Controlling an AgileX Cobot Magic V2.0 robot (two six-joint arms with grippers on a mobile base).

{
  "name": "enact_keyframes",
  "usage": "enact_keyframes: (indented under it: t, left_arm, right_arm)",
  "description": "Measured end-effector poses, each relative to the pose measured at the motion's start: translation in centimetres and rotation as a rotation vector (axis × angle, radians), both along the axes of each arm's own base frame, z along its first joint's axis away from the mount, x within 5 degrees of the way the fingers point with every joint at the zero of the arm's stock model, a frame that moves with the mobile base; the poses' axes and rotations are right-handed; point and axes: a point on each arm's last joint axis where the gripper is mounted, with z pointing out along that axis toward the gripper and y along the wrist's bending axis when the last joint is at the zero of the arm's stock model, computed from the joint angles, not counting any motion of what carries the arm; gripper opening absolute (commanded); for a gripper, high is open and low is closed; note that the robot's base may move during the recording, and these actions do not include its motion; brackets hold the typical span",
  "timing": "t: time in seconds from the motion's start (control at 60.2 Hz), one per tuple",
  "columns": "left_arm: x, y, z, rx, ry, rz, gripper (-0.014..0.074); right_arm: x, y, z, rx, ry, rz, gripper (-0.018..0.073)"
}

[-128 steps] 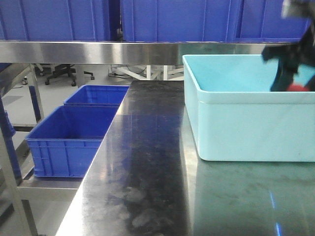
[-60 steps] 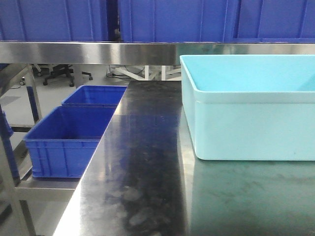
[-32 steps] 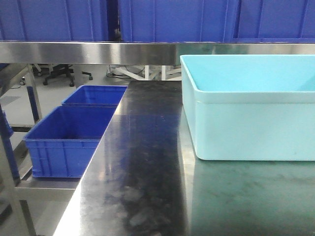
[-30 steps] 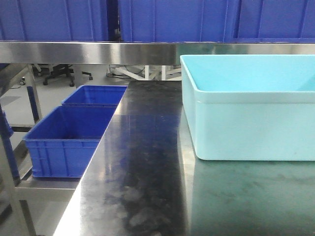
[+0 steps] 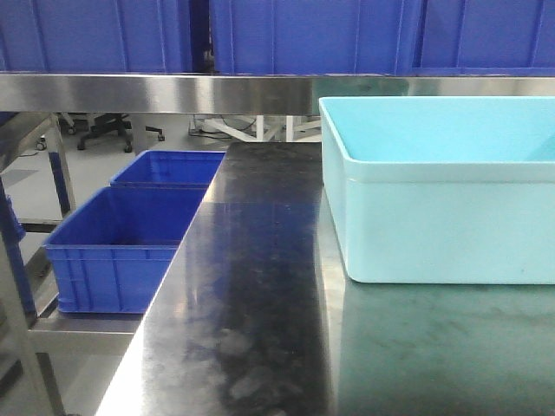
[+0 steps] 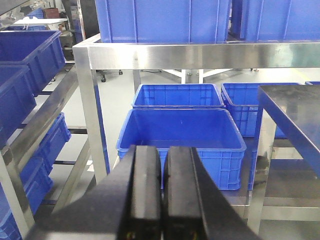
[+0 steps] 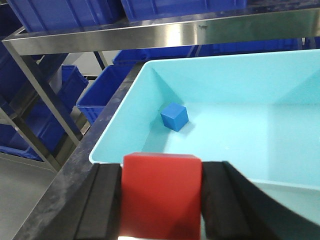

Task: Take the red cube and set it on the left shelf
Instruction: 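Turn the base away from the table holding the red cube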

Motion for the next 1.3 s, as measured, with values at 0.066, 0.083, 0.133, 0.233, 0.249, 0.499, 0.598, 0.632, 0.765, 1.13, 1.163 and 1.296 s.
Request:
enact_keyframes:
  t: [0.066,0.083,0.133,0.233,0.249,0.499,0.598,0.632,0.765,1.13,1.163,1.296]
  left_arm:
    - [0.00,0.00,0.00,0.000,0.000,0.000,0.0102]
    - [0.00,0.00,0.00,0.000,0.000,0.000,0.0102]
    - [0.00,0.00,0.00,0.000,0.000,0.000,0.0102]
    - [0.00,0.00,0.00,0.000,0.000,0.000,0.0102]
    - [0.00,0.00,0.00,0.000,0.000,0.000,0.0102]
    - [0.00,0.00,0.00,0.000,0.000,0.000,0.0102]
    - [0.00,0.00,0.00,0.000,0.000,0.000,0.0102]
    - [0.00,0.00,0.00,0.000,0.000,0.000,0.0102]
    - [0.00,0.00,0.00,0.000,0.000,0.000,0.0102]
    - [0.00,0.00,0.00,0.000,0.000,0.000,0.0102]
    - [0.00,0.00,0.00,0.000,0.000,0.000,0.0102]
    - [0.00,0.00,0.00,0.000,0.000,0.000,0.0102]
  right_arm:
    - [0.00,0.00,0.00,0.000,0.000,0.000,0.0055]
    - [0.00,0.00,0.00,0.000,0.000,0.000,0.0055]
    - [0.00,0.00,0.00,0.000,0.000,0.000,0.0055]
    - [0.00,0.01,0.00,0.000,0.000,0.001,0.0055]
    - [0.00,0.01,0.00,0.000,0.000,0.001,0.0055]
    - [0.00,0.01,0.00,0.000,0.000,0.001,0.0055]
    - [0.00,0.01,0.00,0.000,0.000,0.001,0.0055]
    - [0.00,0.01,0.00,0.000,0.000,0.001,0.0055]
    - [-0.01,0.02,0.00,0.002,0.000,0.002,0.0055]
    - [-0.01,0.02,0.00,0.002,0.000,0.002,0.0055]
    - [-0.01,0.02,0.00,0.002,0.000,0.002,0.0055]
    - [-0.01,0.02,0.00,0.002,0.000,0.002,0.0055]
